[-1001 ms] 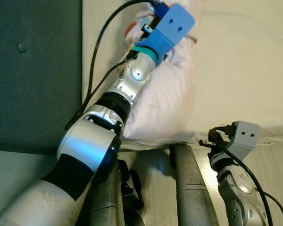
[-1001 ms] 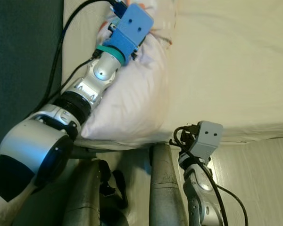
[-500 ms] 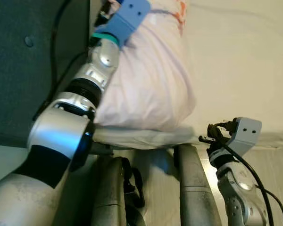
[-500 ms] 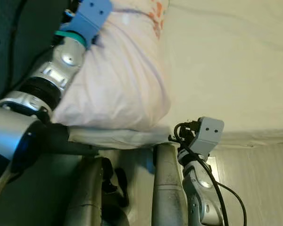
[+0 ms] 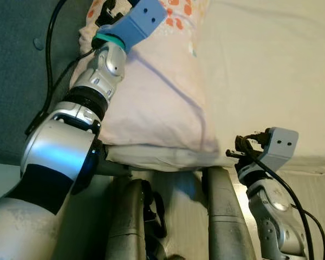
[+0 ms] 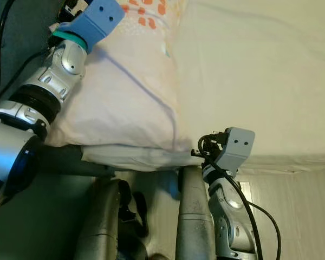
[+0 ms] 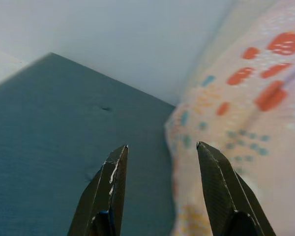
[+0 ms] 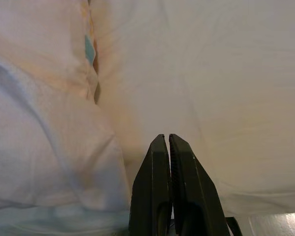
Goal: Clean up the room
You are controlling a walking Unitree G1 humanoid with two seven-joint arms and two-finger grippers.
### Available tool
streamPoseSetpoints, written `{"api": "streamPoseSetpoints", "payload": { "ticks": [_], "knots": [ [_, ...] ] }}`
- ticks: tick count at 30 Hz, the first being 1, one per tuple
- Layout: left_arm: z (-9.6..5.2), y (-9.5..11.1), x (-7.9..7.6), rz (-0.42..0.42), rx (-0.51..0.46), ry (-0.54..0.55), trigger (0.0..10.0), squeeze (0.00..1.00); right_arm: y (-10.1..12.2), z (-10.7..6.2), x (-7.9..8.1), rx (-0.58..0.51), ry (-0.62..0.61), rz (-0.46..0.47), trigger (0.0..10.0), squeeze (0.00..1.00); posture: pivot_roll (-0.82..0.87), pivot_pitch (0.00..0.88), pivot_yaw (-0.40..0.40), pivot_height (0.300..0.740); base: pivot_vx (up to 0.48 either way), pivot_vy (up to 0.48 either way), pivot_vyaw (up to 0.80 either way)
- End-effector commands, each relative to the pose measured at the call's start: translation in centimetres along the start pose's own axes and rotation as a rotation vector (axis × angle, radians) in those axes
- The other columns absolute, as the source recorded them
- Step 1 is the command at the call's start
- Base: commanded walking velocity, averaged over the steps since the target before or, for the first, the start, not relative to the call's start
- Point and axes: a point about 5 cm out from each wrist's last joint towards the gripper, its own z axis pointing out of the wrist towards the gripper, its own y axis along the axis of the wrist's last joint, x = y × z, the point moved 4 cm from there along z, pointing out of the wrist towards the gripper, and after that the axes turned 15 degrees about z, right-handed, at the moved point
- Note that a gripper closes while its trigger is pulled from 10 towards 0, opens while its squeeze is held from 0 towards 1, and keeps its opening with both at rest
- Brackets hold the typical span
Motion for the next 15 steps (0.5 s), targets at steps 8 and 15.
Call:
{"api": "streamPoseSetpoints", "payload": {
  "ticks": [8,15],
  "knots": [
    [-0.3,-3.0,0.8,-0.026,0.056,0.015,10.0,0.00,-1.5,0.5,-0.3,0.066,0.010,-0.001,10.0,0.00,-0.38,0.321,0.261,0.630,0.000,0.000,0.00],
    [-8.6,-14.3,-7.5,-0.495,0.501,-0.171,10.0,0.00,-1.8,0.7,-1.5,0.091,-0.017,-0.055,10.0,0.00,-0.38,0.279,0.251,0.630,0.000,0.000,0.00]
  ]
}}
